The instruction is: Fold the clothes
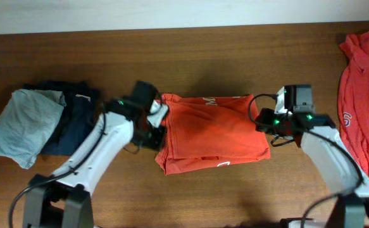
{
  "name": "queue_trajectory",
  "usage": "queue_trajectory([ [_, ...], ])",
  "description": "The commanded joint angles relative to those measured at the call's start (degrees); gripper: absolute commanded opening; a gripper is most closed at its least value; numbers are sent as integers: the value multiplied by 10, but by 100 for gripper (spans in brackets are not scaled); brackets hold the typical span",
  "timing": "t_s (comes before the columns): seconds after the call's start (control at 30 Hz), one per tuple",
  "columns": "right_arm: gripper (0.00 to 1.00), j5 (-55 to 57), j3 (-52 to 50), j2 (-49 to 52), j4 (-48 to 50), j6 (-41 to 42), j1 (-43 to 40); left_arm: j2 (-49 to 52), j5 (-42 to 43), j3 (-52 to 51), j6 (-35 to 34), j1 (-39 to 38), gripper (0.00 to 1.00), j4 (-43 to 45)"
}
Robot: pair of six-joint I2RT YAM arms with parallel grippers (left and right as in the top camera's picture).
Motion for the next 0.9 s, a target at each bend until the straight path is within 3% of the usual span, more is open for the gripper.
queue_trajectory([
  [0.0, 56, -13, 42, 36, -8, -28, -4, -23, 47, -59, 2, -10, 49, 39],
  [0.2, 57, -28, 61, 68, 21, -27, -4, -17, 48, -118, 2, -11, 69, 125],
  [0.43, 58, -32, 61, 81, 44, -22, -4, 27, 94, -125, -31, -11, 70, 207],
  [0.57, 58, -32, 61, 81, 48, -19, -4, 38, 99, -122, -55, -11, 69, 210],
  [0.87, 57, -38, 61, 81, 43, -15, -4, 39, 157, -96, -218, -3, 63, 191],
])
